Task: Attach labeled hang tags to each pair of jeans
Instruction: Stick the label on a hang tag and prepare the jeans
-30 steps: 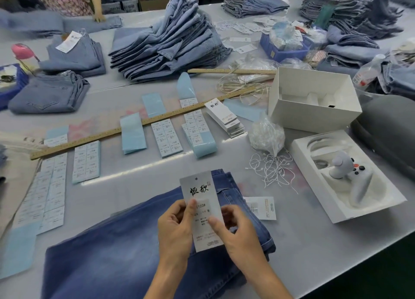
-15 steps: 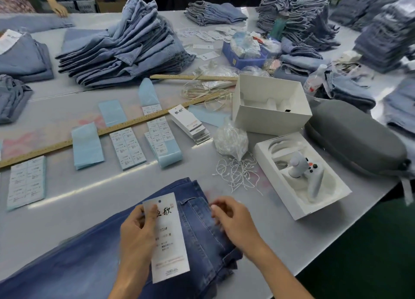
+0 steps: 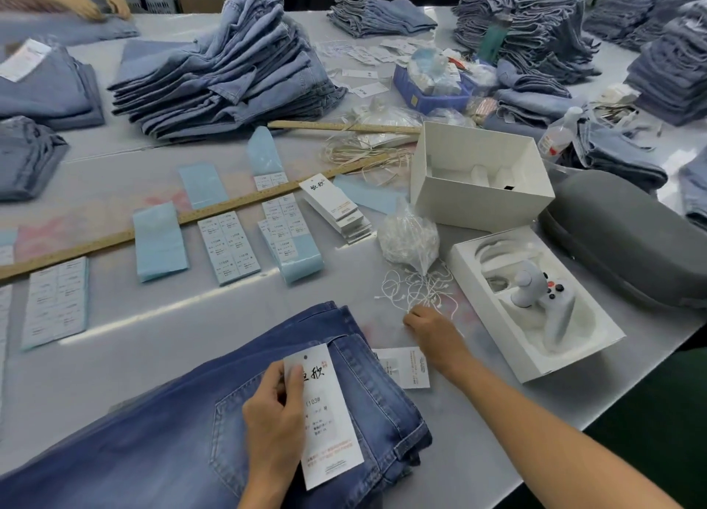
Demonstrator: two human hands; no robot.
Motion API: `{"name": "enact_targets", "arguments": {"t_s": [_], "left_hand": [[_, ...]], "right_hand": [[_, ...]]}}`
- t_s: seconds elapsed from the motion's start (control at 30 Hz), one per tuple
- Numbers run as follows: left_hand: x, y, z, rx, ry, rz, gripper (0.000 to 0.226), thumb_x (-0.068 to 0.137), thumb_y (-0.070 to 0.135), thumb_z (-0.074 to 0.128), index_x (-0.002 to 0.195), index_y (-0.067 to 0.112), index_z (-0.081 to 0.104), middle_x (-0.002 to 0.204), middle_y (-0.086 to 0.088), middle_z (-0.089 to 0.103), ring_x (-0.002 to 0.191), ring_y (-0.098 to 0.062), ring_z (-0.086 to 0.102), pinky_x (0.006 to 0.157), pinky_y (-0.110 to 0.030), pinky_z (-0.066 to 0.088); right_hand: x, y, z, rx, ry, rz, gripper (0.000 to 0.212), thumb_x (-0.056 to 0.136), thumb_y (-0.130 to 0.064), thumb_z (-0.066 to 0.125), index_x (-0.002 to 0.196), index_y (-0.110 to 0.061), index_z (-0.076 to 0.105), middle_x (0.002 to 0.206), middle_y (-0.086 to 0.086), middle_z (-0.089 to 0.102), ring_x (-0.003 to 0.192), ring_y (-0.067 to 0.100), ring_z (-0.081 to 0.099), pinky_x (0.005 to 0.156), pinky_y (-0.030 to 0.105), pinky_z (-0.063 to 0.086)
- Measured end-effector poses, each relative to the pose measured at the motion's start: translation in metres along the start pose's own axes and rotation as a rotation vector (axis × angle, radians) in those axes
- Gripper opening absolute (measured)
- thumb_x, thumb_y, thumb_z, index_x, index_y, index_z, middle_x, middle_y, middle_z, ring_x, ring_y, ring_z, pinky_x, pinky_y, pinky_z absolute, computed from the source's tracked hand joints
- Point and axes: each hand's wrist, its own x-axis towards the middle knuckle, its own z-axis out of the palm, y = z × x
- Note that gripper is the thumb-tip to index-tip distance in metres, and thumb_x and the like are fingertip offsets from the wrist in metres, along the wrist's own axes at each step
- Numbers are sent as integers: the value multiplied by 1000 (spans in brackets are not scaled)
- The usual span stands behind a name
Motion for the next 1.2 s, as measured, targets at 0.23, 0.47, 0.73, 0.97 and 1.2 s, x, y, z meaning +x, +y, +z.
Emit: {"name": "enact_targets", "arguments": {"t_s": [0.23, 0.47, 0.73, 0.97, 1.2], "left_hand": [[-2, 13, -2, -68, -1, -44, 20, 101, 26, 60, 85, 36, 66, 72, 0, 73, 56, -17, 69, 43, -22, 48], [-4, 34, -9, -204, -52, -20, 16, 103, 26, 57, 106, 36, 69, 82, 0, 76, 70, -16, 72, 56, -30, 56], [-20, 54, -12, -34, -92, 290, 34, 102, 12, 56, 116, 39, 70, 110, 22, 73, 103, 0, 69, 85, -13, 52], [-19, 58, -26, -73, -221, 292, 43, 96, 17, 49, 123, 43, 70, 121, 24, 70, 113, -1, 66, 90, -17, 53], [7, 52, -52, -229, -448, 109, 49, 94, -10, 49, 99, 27, 80, 103, -7, 77, 96, -26, 74, 73, -32, 61]], "right_hand": [[6, -38, -49, 387, 237, 155, 4, 90, -1, 64, 90, -3, 67, 85, 8, 68, 83, 27, 63, 77, 39, 51], [-48, -139, -118, 947, 201, 68, 20, 90, -9, 72, 86, -28, 67, 73, -12, 66, 66, 8, 61, 62, 14, 48], [-58, -175, -113, 907, 112, 77, 14, 93, -16, 65, 91, -29, 69, 69, -19, 62, 65, 8, 59, 61, 15, 42], [-54, -167, -120, 920, 106, 69, 12, 94, -22, 65, 84, -28, 65, 68, -8, 62, 60, 10, 54, 58, 25, 45], [-61, -166, -123, 908, 37, -33, 10, 91, -34, 60, 89, -26, 65, 73, -9, 63, 67, 11, 55, 61, 27, 48]]}}
